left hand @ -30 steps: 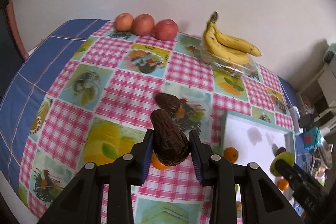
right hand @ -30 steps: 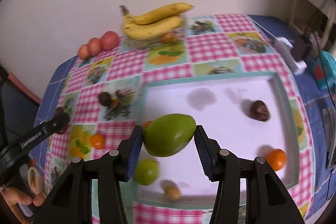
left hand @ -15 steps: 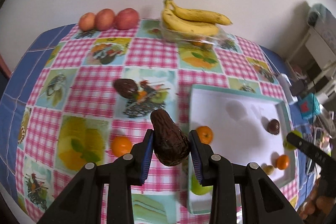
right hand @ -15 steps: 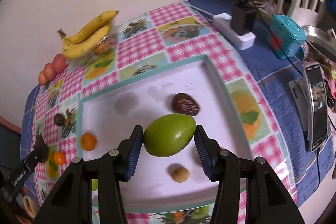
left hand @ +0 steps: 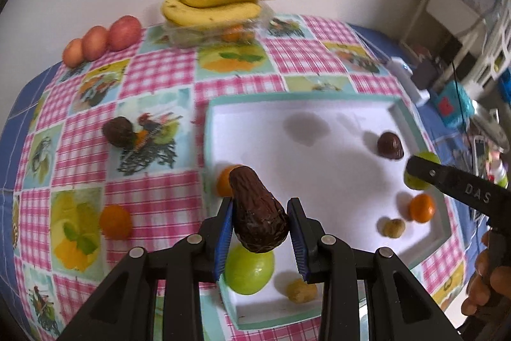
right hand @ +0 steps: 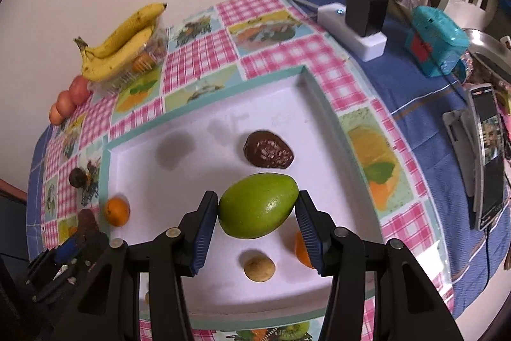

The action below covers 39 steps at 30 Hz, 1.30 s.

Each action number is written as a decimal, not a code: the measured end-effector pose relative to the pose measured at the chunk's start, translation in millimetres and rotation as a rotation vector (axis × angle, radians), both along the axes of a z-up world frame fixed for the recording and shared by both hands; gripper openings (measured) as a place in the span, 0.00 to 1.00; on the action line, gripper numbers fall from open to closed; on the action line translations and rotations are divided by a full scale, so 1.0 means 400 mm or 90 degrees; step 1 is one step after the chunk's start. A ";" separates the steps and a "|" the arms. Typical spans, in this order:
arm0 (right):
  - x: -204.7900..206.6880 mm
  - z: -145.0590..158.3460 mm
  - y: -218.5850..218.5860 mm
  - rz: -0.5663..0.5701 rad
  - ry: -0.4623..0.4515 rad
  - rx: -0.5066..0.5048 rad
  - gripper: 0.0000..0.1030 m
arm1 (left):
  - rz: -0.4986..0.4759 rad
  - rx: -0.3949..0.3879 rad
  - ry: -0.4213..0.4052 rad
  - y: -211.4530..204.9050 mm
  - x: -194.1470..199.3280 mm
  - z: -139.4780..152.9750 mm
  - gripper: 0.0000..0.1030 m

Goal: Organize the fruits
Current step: 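Carry the green fruit and the dark brown fruit over the white tray with both tools, then open the right tool to drop the green fruit while the left tool releases the dark fruit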

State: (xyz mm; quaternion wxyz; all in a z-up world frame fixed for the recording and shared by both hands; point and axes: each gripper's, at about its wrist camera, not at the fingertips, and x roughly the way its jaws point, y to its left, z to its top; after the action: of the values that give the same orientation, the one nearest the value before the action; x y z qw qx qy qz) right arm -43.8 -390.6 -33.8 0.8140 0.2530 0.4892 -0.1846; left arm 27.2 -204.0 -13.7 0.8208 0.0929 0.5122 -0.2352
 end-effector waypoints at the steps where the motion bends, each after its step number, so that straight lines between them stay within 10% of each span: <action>1: 0.003 -0.008 0.001 0.002 0.005 0.002 0.50 | -0.007 0.003 0.001 -0.008 -0.003 -0.008 0.35; 29: 0.030 -0.083 -0.003 -0.004 0.043 0.021 0.51 | -0.033 0.066 -0.001 -0.064 0.007 -0.119 0.36; 32: 0.031 -0.076 -0.002 -0.002 0.042 0.016 0.51 | -0.030 0.057 0.011 -0.059 0.014 -0.118 0.43; 34: 0.029 -0.061 -0.003 -0.004 0.036 0.009 0.53 | -0.030 0.046 0.020 -0.058 0.012 -0.112 0.64; 39: 0.025 -0.013 0.000 -0.002 0.017 -0.013 0.55 | -0.029 0.026 0.016 -0.053 0.008 -0.074 0.69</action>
State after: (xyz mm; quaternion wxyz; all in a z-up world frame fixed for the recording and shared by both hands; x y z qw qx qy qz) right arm -33.8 -390.6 -39.1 0.8095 0.2429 0.4980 -0.1941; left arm 30.3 -225.3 -43.2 0.8064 0.1182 0.5252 -0.2449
